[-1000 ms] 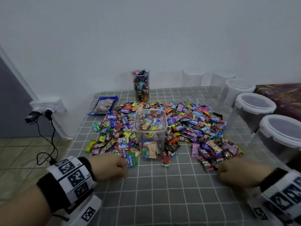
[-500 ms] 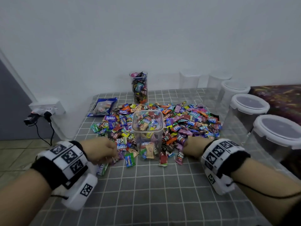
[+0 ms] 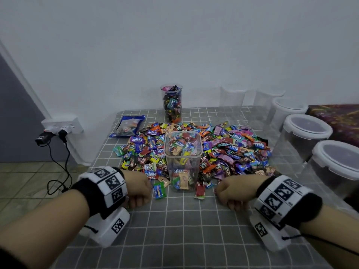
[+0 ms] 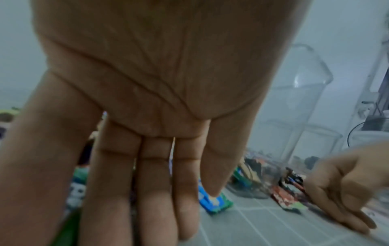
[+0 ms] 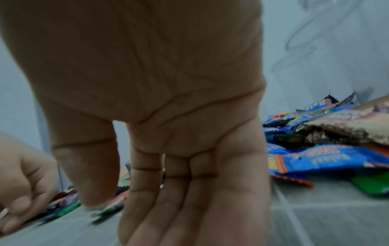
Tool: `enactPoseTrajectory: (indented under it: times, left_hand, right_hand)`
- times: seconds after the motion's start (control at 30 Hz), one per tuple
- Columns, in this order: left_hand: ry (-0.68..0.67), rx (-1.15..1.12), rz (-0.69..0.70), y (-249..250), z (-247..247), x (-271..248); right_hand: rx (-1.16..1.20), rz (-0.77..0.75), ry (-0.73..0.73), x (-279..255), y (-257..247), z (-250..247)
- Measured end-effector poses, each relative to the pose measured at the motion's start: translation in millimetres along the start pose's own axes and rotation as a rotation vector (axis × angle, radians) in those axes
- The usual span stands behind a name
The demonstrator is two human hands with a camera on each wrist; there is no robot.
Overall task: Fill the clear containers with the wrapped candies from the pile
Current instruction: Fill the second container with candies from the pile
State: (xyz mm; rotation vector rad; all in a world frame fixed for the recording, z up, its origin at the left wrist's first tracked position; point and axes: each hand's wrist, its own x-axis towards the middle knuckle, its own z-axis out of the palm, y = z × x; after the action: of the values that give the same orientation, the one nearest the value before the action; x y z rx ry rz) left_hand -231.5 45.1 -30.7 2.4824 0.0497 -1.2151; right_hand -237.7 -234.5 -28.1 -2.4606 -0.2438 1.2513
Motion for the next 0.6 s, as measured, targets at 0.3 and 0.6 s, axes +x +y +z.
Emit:
enactPoseTrajectory:
  times: [0.3,0.6]
  left_hand:
    - [0.148,0.013,0.011,32,0,20]
    - [0.445,0.307,0.071,43,-19,23]
  right_hand:
    - [0.065,0.03,0.195,21,-9,-25]
    - [-0.141,-0.036,0.529,21,-12,-38]
